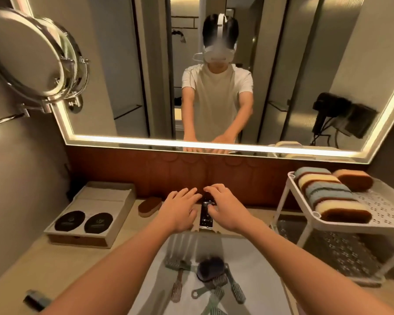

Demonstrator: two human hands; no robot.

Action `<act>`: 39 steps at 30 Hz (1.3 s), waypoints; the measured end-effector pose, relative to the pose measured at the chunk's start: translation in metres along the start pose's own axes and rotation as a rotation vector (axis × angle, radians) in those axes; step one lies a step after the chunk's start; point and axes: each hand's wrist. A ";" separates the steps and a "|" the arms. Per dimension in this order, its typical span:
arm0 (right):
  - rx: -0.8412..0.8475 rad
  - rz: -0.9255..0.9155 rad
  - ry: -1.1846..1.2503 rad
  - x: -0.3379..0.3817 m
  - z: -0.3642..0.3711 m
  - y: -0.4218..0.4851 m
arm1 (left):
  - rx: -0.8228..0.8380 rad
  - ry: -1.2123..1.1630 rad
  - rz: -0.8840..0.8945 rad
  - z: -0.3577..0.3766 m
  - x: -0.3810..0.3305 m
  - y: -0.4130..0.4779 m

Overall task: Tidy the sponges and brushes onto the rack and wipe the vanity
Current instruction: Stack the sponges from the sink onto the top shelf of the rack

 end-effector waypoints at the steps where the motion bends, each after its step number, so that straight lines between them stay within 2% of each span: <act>1: 0.022 -0.006 0.011 0.004 0.013 0.007 | 0.025 0.013 -0.018 0.011 0.012 -0.005; 13: 0.225 0.003 0.059 0.002 0.116 0.061 | 0.143 -0.030 -0.161 0.095 0.093 -0.011; 22: 0.255 0.011 0.057 -0.007 0.161 0.117 | 0.163 -0.094 -0.236 0.136 0.128 0.020; 34: 0.392 0.144 -0.059 -0.045 0.224 0.175 | 0.238 -0.197 -0.386 0.182 0.171 0.062; 39: 0.353 0.221 -0.014 -0.052 0.239 0.189 | 0.285 -0.145 -0.401 0.194 0.174 0.073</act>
Point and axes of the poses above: each hand's wrist, its own y-axis towards the middle knuckle, its own z-axis out of the palm, x = y × z, and after that the axes turned 13 degrees about y, right-handed
